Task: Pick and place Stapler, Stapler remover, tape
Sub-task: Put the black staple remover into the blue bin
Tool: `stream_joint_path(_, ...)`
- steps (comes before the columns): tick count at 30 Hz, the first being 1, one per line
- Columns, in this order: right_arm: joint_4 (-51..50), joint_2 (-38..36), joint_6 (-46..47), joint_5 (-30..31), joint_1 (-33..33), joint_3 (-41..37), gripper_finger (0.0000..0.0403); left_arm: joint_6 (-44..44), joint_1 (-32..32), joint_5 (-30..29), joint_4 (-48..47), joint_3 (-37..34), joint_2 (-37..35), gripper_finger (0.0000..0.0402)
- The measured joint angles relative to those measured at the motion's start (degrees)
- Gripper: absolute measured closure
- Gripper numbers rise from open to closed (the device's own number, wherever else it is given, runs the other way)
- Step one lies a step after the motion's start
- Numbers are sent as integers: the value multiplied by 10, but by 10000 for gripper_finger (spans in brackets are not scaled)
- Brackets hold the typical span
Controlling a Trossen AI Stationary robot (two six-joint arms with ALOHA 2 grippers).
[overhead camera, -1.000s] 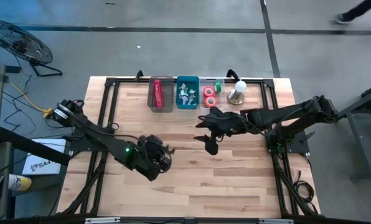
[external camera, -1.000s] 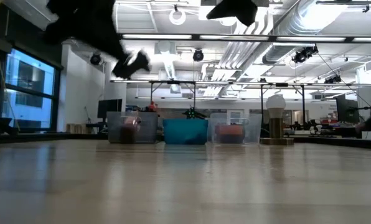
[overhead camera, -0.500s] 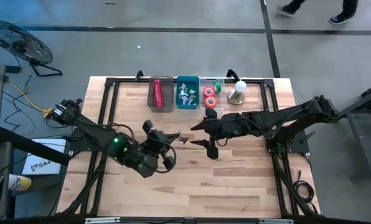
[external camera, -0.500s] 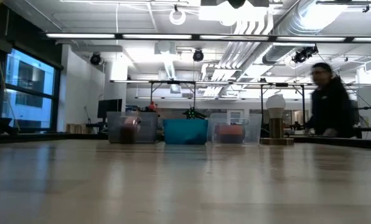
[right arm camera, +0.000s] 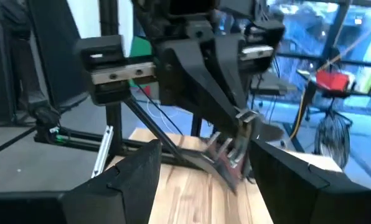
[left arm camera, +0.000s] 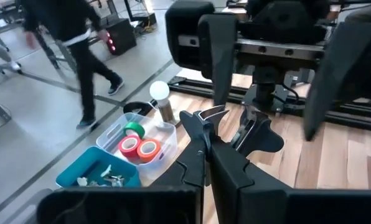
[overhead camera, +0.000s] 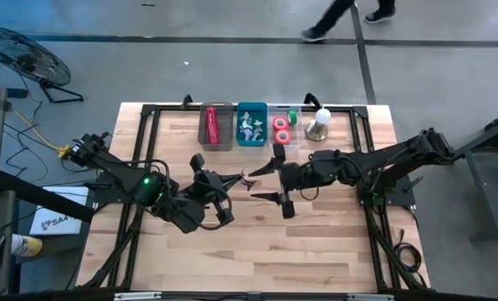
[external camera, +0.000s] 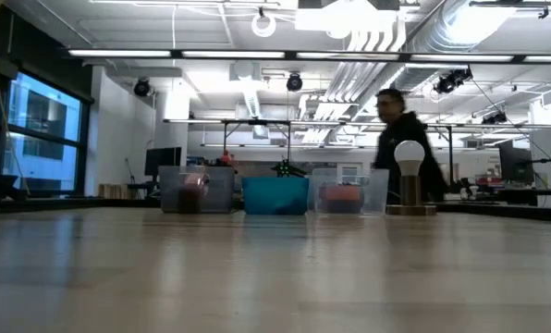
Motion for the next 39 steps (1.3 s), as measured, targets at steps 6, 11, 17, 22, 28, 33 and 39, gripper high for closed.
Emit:
stream_joint_path(6,4,0,-10,-5,3,0,181,1,0,1,30,0,0,396)
stream_joint_path(11,8,0,-22,-8,2,0,200,22,0,9,55,0,0,397)
stream_joint_path(17,13,0,-23,-17,2,0,223,24,0,13,67,0,0,397)
stream_joint_path(22,14,0,-23,-18,2,0,264,24,0,12,69,0,0,397)
stream_joint_path(28,14,0,-25,-19,2,0,315,22,0,16,76,1,0,398)
stream_joint_path(33,14,0,-27,-30,2,0,352,21,0,19,77,1,0,398)
stream_joint_path(39,15,0,-23,-32,2,0,374,58,0,22,72,1,0,387)
